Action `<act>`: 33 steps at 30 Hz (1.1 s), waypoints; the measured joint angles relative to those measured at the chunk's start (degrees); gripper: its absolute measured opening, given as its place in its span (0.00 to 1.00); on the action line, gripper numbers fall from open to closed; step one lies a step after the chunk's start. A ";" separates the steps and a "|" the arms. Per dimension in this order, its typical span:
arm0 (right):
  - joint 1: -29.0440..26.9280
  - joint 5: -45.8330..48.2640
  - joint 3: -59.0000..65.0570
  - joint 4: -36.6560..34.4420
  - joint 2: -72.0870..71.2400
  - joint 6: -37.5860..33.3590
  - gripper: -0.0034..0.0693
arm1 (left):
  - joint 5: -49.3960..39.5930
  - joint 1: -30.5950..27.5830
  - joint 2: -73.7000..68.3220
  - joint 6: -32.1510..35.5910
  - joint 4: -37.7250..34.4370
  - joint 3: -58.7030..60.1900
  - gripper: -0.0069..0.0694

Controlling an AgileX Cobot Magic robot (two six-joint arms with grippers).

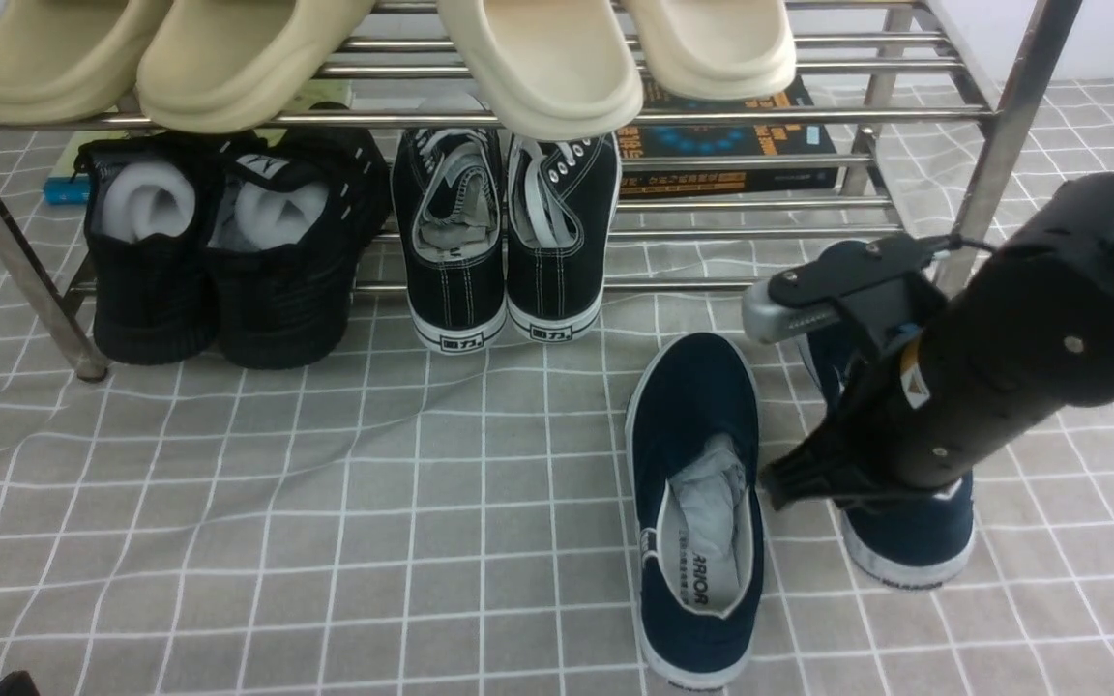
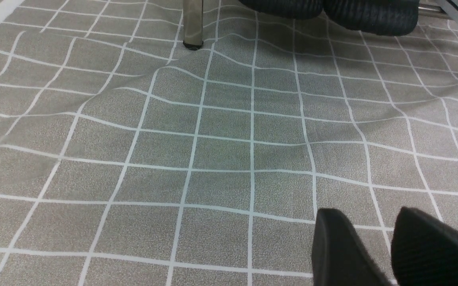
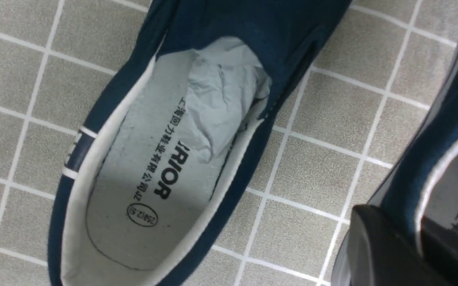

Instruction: Take the shoes off the shelf with your hand from the grey coffee tablecloth.

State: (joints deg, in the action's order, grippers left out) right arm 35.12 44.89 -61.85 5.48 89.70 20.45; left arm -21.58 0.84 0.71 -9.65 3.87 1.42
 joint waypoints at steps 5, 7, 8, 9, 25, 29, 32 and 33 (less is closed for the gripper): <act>0.00 -0.91 0.00 -2.49 0.24 0.00 0.08 | 0.00 0.00 0.00 0.00 0.02 0.00 0.41; 0.00 -1.58 0.47 -3.41 0.24 0.00 0.08 | 0.00 0.00 0.00 0.00 0.07 0.00 0.41; 0.00 -1.84 0.66 -3.53 0.24 0.00 0.08 | 0.00 0.00 0.00 0.00 0.07 0.00 0.41; 0.00 -2.43 1.16 -3.74 0.24 0.00 0.08 | 0.00 0.00 0.00 0.00 0.07 0.00 0.41; 0.00 -12.23 10.39 -9.63 0.48 0.10 0.09 | 0.00 0.00 0.00 0.00 0.09 0.00 0.41; 0.00 -12.19 10.39 -10.34 0.60 0.16 0.10 | 0.00 0.00 0.00 0.00 0.13 0.00 0.41; 0.00 -12.25 10.39 -10.52 0.60 0.16 0.12 | 0.00 0.00 0.00 0.00 0.13 0.00 0.41; 0.00 -12.15 10.39 -10.78 0.60 0.16 0.15 | 0.00 0.00 0.00 0.00 0.13 0.00 0.41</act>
State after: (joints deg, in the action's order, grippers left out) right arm 35.12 32.74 -51.47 -5.30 90.30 20.60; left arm -21.58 0.84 0.71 -9.65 4.00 1.42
